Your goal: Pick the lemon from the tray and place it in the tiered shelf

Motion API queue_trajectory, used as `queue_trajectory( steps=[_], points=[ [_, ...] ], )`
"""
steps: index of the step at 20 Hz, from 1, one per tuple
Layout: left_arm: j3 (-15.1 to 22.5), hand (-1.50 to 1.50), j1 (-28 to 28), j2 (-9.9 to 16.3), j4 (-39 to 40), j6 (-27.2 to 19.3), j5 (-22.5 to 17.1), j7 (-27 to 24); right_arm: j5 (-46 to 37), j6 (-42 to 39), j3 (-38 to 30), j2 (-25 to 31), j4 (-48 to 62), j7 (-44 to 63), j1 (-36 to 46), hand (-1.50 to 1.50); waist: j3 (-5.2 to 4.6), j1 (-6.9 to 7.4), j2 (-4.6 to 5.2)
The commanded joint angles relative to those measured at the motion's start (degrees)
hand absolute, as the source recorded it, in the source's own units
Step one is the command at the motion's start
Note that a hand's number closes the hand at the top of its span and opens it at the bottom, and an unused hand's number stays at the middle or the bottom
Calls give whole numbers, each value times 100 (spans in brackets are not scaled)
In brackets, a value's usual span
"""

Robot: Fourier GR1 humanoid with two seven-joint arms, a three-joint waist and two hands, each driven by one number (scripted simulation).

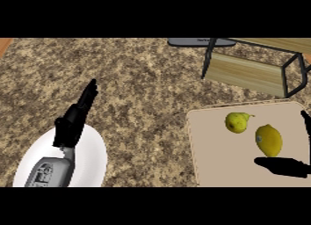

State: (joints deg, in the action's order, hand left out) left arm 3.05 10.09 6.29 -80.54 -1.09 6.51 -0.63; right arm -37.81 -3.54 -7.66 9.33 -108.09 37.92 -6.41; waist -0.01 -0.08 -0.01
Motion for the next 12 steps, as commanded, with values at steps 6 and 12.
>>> queue_trajectory(
  steps=[6, 12],
  points=[
    [174, 0, -292, -228, -405, -100, 313, 108, -33, 226, -96, -175, 683, -629, 44, -150, 1, 6, -2],
    [-209, 0, 135, -117, -24, 224, 73, 77, 14, -15, -111, -158, 632, -583, 36, -150, 0, -5, -1]
  ],
)
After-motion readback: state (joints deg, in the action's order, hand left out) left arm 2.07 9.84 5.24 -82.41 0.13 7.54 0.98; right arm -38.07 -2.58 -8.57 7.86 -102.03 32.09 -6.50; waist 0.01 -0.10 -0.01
